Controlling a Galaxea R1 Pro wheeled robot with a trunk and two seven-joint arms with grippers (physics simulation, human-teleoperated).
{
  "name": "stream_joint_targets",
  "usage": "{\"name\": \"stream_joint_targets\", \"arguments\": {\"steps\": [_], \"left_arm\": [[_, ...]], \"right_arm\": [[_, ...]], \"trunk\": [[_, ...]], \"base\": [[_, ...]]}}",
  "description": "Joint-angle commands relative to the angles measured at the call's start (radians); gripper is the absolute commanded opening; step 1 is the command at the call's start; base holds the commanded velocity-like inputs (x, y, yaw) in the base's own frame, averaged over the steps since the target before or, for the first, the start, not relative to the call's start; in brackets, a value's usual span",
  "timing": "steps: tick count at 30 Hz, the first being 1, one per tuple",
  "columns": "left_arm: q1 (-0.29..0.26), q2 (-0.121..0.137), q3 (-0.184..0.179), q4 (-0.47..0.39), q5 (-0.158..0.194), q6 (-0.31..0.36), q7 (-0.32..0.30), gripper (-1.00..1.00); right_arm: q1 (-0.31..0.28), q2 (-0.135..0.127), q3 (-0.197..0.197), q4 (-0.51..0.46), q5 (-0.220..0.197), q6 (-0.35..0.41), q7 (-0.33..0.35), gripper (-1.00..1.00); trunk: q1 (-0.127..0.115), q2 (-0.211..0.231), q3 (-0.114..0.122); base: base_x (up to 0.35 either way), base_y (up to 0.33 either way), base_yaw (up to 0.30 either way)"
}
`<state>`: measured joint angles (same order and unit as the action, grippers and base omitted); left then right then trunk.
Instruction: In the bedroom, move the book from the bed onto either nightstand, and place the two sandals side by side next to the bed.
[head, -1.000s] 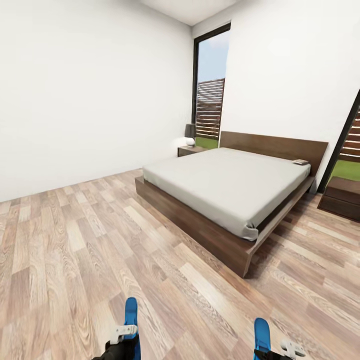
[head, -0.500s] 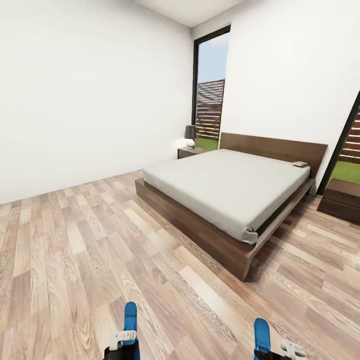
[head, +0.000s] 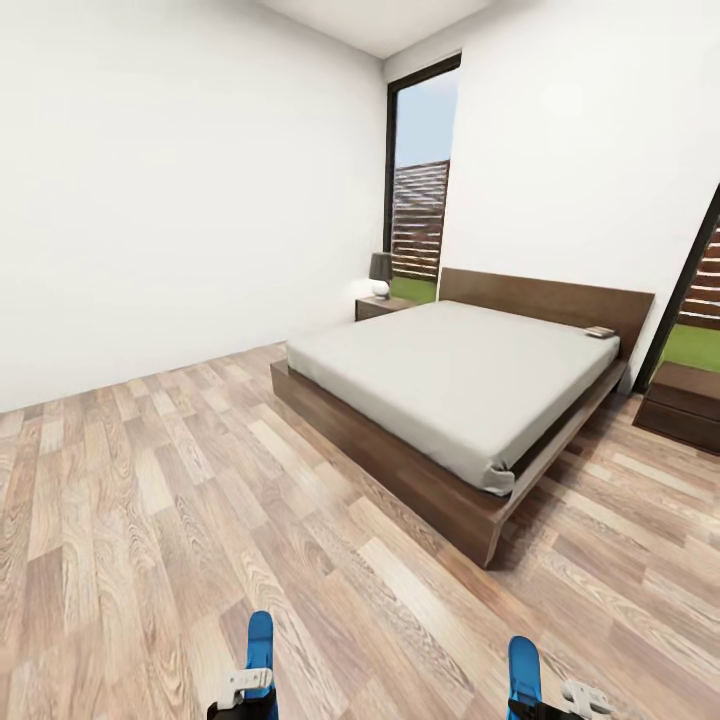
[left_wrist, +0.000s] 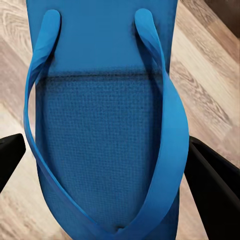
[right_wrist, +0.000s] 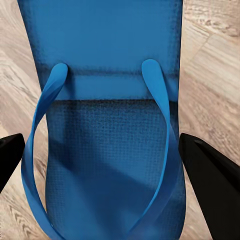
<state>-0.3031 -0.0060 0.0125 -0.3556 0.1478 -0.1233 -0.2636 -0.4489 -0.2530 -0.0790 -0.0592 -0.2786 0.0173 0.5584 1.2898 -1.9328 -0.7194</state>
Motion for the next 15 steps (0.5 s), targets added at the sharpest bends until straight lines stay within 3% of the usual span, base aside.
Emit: {"name": "stream_joint_targets", "arguments": {"steps": [1, 6, 15], "left_arm": [[-0.001, 0.000, 0.001, 0.001, 0.009, -0.001, -0.006, -1.00], [-0.001, 0.000, 0.001, 0.001, 0.009, -0.002, -0.006, -1.00], [-0.001, 0.000, 0.001, 0.001, 0.009, -0.002, -0.006, -1.00]], "right_arm": [[-0.001, 0.000, -0.007, 0.001, 0.001, 0.002, 0.005, -1.00], [-0.001, 0.000, -0.007, 0.001, 0.001, 0.002, 0.005, -1.00], [-0.001, 0.000, -0.007, 0.001, 0.001, 0.002, 0.005, -1.00]], "trunk": [[-0.004, 0.007, 0.002], [-0.008, 0.014, 0.005], [-0.008, 0.014, 0.007]], "base": [[0.000, 0.000, -0.043], [0.000, 0.000, -0.163], [0.000, 0.000, -0.280]]}}
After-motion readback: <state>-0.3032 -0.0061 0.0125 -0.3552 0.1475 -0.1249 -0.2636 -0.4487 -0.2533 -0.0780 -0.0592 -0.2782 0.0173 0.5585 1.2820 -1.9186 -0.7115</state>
